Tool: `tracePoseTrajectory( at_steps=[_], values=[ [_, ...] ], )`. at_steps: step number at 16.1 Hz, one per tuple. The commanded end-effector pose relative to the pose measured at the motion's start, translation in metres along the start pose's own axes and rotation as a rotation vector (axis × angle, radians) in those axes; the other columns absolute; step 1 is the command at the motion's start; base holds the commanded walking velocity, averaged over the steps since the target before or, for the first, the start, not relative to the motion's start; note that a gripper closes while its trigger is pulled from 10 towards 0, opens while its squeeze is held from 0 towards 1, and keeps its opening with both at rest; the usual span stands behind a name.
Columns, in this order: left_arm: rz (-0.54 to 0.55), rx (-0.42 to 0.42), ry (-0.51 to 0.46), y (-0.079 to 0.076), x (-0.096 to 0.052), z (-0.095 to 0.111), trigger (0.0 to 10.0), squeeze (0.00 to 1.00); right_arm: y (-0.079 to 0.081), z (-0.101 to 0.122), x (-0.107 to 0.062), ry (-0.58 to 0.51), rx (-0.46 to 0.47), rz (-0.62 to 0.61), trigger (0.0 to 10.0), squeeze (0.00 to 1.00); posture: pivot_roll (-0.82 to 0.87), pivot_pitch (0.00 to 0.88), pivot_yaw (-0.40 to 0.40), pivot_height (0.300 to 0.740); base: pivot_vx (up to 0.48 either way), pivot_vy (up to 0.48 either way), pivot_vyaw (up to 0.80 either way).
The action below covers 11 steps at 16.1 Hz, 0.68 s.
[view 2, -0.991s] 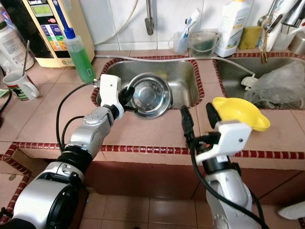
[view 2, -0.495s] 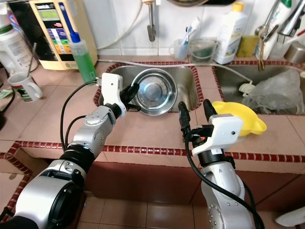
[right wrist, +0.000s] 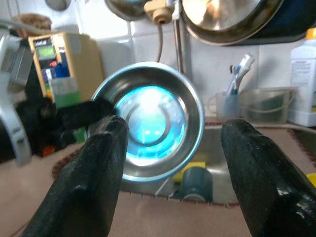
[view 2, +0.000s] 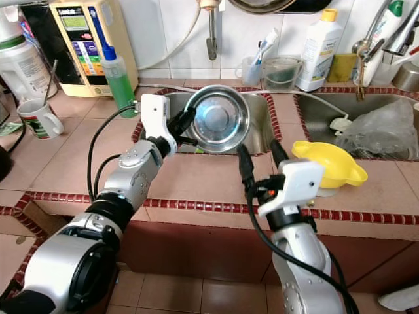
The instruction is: Kitchen organization
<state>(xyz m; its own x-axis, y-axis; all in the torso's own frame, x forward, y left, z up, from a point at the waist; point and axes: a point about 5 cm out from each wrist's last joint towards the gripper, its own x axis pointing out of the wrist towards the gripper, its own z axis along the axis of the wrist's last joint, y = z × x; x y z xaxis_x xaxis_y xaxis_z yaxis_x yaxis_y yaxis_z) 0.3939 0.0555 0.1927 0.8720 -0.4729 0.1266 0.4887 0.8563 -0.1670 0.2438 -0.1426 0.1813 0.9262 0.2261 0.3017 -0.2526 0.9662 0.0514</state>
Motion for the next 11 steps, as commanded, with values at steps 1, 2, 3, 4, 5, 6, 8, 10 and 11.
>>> tracePoseTrajectory(
  at_steps=[1,2,3,4,5,6,8,10,11],
  values=[
    [-0.013,0.006,-0.015,-0.002,0.004,0.007,10.0,0.0,0.007,0.006,-0.001,-0.012,0.002,0.044,10.0,0.0,-0.19,0.067,0.076,0.74,0.0,0.0,0.0],
    [-0.022,0.01,-0.017,-0.003,0.005,0.01,10.0,0.0,0.011,0.005,-0.006,0.006,0.017,0.078,10.0,0.0,-0.19,0.085,0.074,0.74,0.0,0.0,0.0],
    [-0.024,0.011,-0.018,-0.003,0.006,0.01,10.0,0.0,0.013,0.004,-0.008,0.012,0.022,0.088,10.0,0.0,-0.19,0.088,0.073,0.74,0.0,0.0,0.0],
    [-0.027,0.005,-0.018,-0.003,0.007,0.012,10.0,0.0,0.017,0.004,-0.012,0.02,0.034,0.108,10.0,0.0,-0.19,0.096,0.074,0.74,0.0,0.0,0.0],
    [-0.027,0.004,-0.018,-0.002,0.007,0.014,10.0,0.0,0.022,0.003,-0.016,0.033,0.058,0.136,10.0,0.0,-0.19,0.103,0.074,0.74,0.0,0.0,0.0],
    [-0.028,-0.004,-0.014,-0.002,0.008,0.015,10.0,0.0,0.028,0.002,-0.021,0.048,0.082,0.164,10.0,0.0,-0.19,0.119,0.076,0.74,0.0,0.0,0.0],
    [-0.036,-0.009,-0.005,-0.002,0.009,0.016,10.0,0.0,0.037,0.003,-0.031,0.07,0.109,0.191,10.0,0.0,-0.2,0.156,0.082,0.74,0.0,0.0,0.0],
    [-0.053,-0.007,0.01,-0.003,0.01,0.017,10.0,0.0,0.042,0.003,-0.037,0.094,0.134,0.202,10.0,0.0,-0.2,0.188,0.085,0.74,0.0,0.0,0.0],
    [-0.06,-0.005,0.016,-0.004,0.011,0.017,10.0,0.0,0.043,0.004,-0.04,0.102,0.138,0.202,10.0,0.0,-0.2,0.208,0.089,0.74,0.0,0.0,0.0]
  ],
)
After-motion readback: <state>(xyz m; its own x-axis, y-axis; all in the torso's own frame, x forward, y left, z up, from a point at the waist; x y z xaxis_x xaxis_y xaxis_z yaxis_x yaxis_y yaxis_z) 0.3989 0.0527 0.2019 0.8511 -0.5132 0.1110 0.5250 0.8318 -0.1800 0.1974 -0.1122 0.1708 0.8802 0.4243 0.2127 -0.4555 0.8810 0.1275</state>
